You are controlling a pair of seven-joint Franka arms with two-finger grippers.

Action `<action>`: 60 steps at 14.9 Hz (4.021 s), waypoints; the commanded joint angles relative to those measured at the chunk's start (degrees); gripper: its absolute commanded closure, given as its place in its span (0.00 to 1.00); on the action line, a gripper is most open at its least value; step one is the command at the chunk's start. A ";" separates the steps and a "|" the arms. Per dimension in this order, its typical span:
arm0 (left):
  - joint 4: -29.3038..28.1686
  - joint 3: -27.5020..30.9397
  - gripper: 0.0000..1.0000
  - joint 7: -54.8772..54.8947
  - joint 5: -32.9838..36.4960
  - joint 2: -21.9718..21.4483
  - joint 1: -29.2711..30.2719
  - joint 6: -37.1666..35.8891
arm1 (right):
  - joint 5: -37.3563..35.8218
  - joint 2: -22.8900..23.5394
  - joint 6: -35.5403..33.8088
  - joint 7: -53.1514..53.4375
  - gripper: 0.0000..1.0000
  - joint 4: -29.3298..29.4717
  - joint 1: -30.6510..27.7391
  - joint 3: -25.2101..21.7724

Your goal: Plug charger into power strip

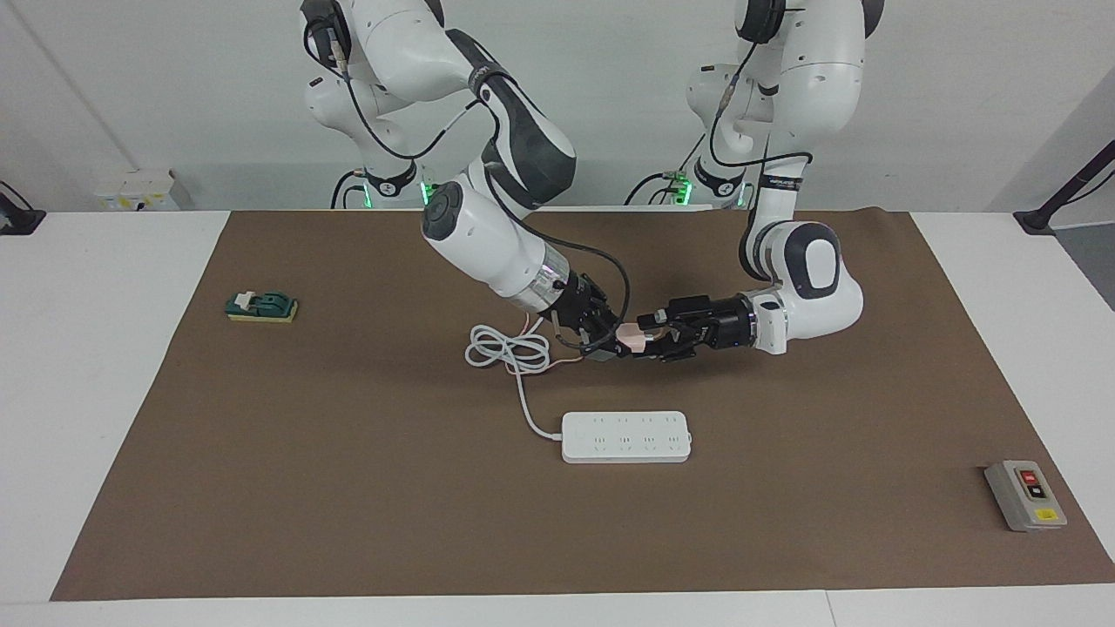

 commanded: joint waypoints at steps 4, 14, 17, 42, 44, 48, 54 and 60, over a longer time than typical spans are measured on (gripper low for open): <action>1.63 0.08 1.00 1.11 3.32 0.77 0.31 -1.20 | 1.80 0.10 -0.83 -1.33 1.00 0.36 -0.59 0.22; 3.92 0.08 1.00 0.86 4.04 1.56 0.67 -0.93 | 2.24 -0.60 -0.83 0.16 0.00 0.45 -1.11 0.22; 5.75 0.52 1.00 -0.02 5.69 1.91 2.41 -0.23 | 1.62 -1.13 -2.84 0.16 0.00 1.24 -3.56 -0.22; 22.81 1.05 1.00 -42.81 87.01 -3.45 3.92 12.94 | -41.77 -16.15 -31.76 -85.92 0.00 1.33 -22.99 -0.40; 22.29 1.13 1.00 -44.32 87.27 -3.45 3.83 16.55 | -43.64 -18.35 -33.95 -91.49 0.00 0.98 -24.05 -0.40; 20.44 1.22 1.00 -49.84 87.36 -3.88 3.57 18.22 | -43.90 -22.13 -39.75 -91.77 0.00 -0.25 -26.07 -0.40; 19.12 1.13 1.00 -70.33 87.45 -4.68 3.13 16.73 | -46.02 -28.99 -44.33 -91.68 0.00 -7.54 -28.80 -0.22; 19.73 1.05 1.00 -100.15 95.25 -4.15 -1.52 21.57 | -48.21 -29.17 -43.82 -91.16 0.00 -7.73 -29.68 0.48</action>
